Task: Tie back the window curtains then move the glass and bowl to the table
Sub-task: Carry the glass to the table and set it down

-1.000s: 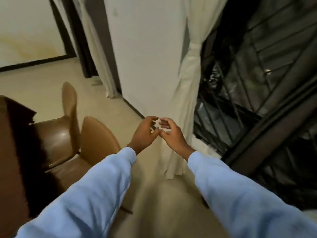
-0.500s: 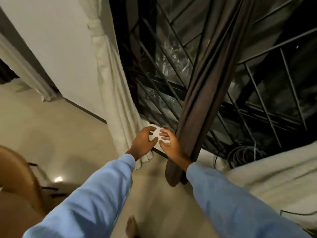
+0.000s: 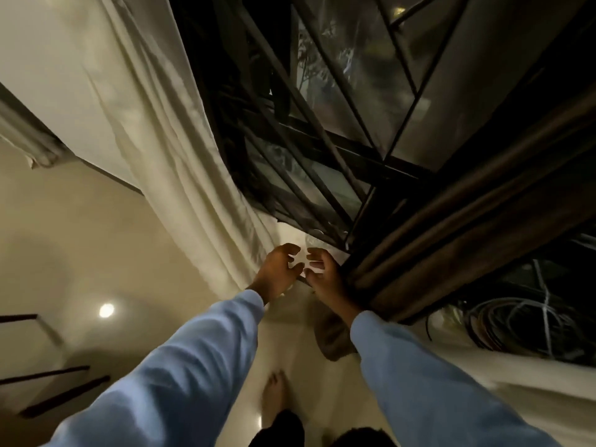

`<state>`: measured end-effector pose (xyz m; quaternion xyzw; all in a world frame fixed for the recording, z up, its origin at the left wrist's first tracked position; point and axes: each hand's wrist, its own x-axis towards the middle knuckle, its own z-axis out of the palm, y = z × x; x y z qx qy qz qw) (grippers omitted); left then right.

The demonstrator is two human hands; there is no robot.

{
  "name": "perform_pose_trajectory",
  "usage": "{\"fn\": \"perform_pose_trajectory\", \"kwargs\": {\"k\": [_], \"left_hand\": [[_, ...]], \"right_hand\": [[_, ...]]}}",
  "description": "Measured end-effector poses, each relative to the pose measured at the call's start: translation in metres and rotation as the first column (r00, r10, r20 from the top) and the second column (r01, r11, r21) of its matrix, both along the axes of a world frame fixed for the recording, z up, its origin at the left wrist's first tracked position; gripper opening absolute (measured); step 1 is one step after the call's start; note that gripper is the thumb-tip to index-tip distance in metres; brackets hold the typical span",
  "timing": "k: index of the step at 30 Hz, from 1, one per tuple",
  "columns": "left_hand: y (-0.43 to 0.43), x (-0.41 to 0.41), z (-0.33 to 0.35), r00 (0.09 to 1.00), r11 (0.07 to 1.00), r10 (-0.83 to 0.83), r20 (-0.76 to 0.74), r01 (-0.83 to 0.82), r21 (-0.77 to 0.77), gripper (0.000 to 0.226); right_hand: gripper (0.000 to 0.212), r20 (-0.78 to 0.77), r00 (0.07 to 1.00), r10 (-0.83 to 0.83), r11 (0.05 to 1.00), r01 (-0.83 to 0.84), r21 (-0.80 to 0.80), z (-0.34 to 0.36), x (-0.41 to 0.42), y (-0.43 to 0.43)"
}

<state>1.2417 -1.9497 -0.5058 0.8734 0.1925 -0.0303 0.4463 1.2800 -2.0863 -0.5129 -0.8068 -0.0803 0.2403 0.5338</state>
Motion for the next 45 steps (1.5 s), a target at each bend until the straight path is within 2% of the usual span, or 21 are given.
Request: {"fn": "perform_pose_trajectory", "kwargs": {"k": [7,10,18,21,24,29,31,33,36,38,41,45], "left_hand": [[0.013,0.045,-0.079,0.999,0.996,0.008,-0.051,-0.013,-0.091,0.037],[0.016,0.069,-0.138,0.998,0.991,0.020,-0.063,-0.028,-0.129,0.040],[0.011,0.135,-0.284,0.993,0.986,0.107,-0.045,-0.112,-0.120,0.063],[0.010,0.154,-0.320,0.990,0.981,0.131,-0.043,-0.136,-0.139,0.075],[0.014,0.171,-0.343,0.991,0.976,0.130,-0.017,-0.131,-0.173,0.074],[0.017,0.186,-0.354,0.984,0.955,0.171,0.057,-0.151,-0.257,0.064],[0.017,0.185,-0.350,0.979,0.946,0.190,0.072,-0.163,-0.279,0.059],[0.017,0.177,-0.343,0.979,0.944,0.187,0.076,-0.158,-0.288,0.057],[0.015,0.151,-0.329,0.986,0.958,0.163,0.048,-0.146,-0.245,0.057],[0.010,0.130,-0.311,0.981,0.949,0.193,0.019,-0.182,-0.258,0.057],[0.007,0.097,-0.267,0.968,0.939,0.251,0.003,-0.243,-0.244,0.060],[0.013,0.058,-0.200,0.962,0.935,0.272,0.020,-0.259,-0.243,0.058]], "right_hand": [[0.041,-0.036,0.992,-0.119,0.990,0.116,-0.083,-0.094,0.063,0.024],[0.040,-0.018,0.986,-0.168,0.981,0.165,-0.100,-0.155,0.088,0.028],[0.050,-0.049,0.977,-0.210,0.973,0.204,-0.110,-0.290,0.143,0.022],[0.059,-0.071,0.977,-0.203,0.974,0.194,-0.114,-0.321,0.154,0.022],[0.063,-0.064,0.961,-0.270,0.958,0.262,-0.115,-0.340,0.165,0.028],[0.043,-0.129,0.940,-0.317,0.947,0.307,-0.092,-0.350,0.186,0.040],[0.037,-0.069,0.956,-0.284,0.956,0.277,-0.092,-0.347,0.186,0.040],[0.041,-0.027,0.979,-0.202,0.976,0.199,-0.092,-0.332,0.179,0.035],[0.058,-0.034,0.995,-0.098,0.994,0.096,-0.058,-0.309,0.157,0.024],[0.060,-0.055,0.995,-0.089,0.995,0.087,-0.044,-0.290,0.138,0.022],[0.050,0.020,0.995,-0.095,0.995,0.096,-0.040,-0.256,0.111,0.025],[0.045,0.093,0.995,0.016,0.998,-0.010,-0.060,-0.192,0.085,0.027]]}}
